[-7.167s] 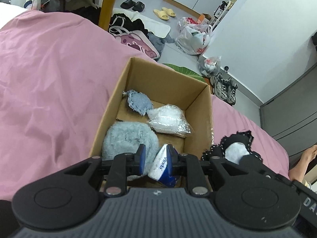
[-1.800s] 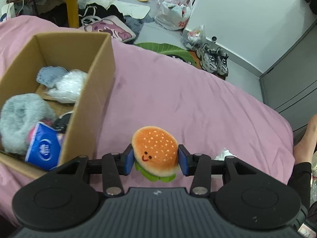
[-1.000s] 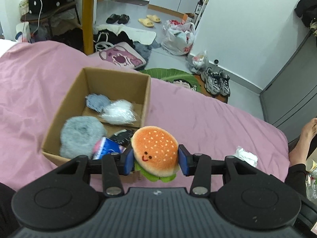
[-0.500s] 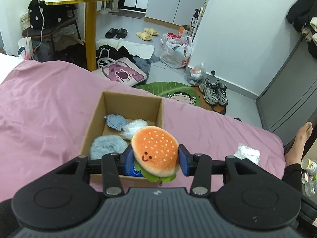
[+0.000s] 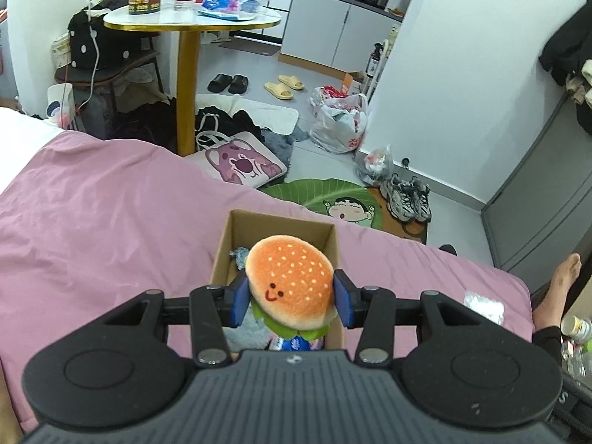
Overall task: Organize soft objects
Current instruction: 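Carry the hamburger plush with left tool over the box while right tool carries the paper, then open left tool to drop the hamburger in the box while right tool drops the paper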
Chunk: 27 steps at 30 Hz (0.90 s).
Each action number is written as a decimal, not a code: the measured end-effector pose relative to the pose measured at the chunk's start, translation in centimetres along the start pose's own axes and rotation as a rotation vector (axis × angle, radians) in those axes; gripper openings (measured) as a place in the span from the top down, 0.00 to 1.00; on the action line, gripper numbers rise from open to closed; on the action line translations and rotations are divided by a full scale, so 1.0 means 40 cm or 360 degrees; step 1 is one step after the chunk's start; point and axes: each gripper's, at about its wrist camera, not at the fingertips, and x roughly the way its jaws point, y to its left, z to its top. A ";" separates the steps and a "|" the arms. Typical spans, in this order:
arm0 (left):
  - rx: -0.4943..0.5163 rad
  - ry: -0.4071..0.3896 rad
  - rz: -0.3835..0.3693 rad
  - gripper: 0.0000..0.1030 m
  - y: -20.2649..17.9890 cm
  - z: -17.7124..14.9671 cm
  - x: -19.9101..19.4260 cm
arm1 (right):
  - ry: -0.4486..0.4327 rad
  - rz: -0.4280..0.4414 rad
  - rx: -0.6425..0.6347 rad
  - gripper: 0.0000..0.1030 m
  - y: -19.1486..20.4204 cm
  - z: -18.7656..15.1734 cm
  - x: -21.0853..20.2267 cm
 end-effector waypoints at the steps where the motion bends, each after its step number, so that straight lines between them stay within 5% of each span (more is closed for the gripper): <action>1: -0.0008 -0.0002 0.0001 0.56 0.008 0.005 0.007 | 0.0005 0.0008 -0.0002 0.66 0.004 -0.001 0.005; 13: -0.0055 -0.0016 0.0007 0.56 0.060 0.050 0.100 | 0.0077 0.0001 -0.0003 0.66 0.035 -0.025 0.071; 27: -0.0095 0.0130 0.0018 0.56 0.112 0.068 0.266 | 0.0186 -0.0033 0.0072 0.66 0.044 -0.026 0.191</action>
